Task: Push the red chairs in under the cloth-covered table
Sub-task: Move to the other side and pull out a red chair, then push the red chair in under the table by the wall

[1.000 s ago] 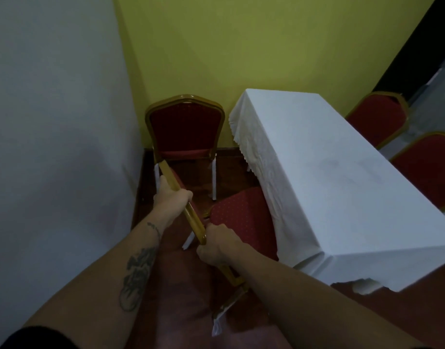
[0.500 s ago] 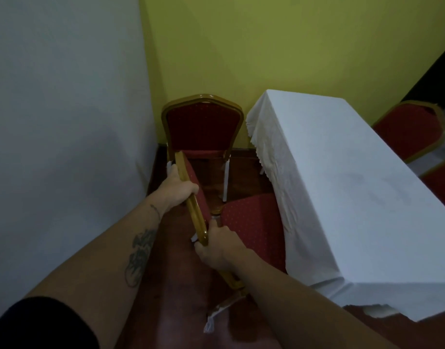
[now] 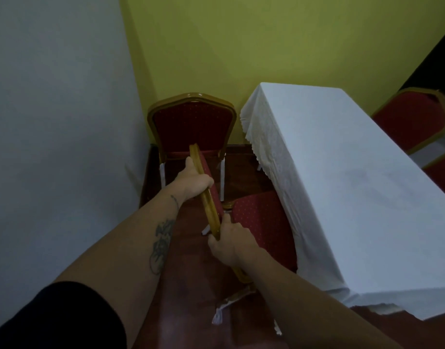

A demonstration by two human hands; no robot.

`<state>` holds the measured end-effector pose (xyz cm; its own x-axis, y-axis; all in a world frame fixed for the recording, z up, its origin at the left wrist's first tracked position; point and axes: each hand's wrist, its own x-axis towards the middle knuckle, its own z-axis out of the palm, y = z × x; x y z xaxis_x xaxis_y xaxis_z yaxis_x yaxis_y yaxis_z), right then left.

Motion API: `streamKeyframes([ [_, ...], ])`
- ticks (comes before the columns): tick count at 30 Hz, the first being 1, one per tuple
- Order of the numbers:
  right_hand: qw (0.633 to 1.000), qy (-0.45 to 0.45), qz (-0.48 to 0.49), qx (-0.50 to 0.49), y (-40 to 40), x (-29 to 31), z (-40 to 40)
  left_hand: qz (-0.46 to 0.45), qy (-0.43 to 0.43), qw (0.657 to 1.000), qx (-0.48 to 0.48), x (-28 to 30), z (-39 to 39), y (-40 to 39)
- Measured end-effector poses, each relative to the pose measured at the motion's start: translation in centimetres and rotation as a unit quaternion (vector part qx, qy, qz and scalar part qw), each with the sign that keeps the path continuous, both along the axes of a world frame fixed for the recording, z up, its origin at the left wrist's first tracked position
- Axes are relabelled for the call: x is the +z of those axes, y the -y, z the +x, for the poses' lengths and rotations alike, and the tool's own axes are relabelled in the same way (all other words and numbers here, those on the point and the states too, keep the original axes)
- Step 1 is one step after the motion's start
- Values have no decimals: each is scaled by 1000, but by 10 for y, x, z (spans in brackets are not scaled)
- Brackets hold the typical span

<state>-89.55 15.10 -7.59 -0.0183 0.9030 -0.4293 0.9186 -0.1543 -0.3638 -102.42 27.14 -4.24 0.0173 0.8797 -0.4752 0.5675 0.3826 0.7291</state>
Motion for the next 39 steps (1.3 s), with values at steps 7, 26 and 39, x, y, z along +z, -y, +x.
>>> streamKeyframes([
  [7, 1000, 8, -5, -27, -20, 2, 20, -24, 51, 998, -20, 2, 23, -23],
  [26, 982, -132, -118, -65, -80, 21, 76, -38, -46, 990, -130, 18, 39, -59],
  [39, 991, -120, 48, 13, -246, 94, 112, 114, -107, 986, 61, 74, 5, -149],
])
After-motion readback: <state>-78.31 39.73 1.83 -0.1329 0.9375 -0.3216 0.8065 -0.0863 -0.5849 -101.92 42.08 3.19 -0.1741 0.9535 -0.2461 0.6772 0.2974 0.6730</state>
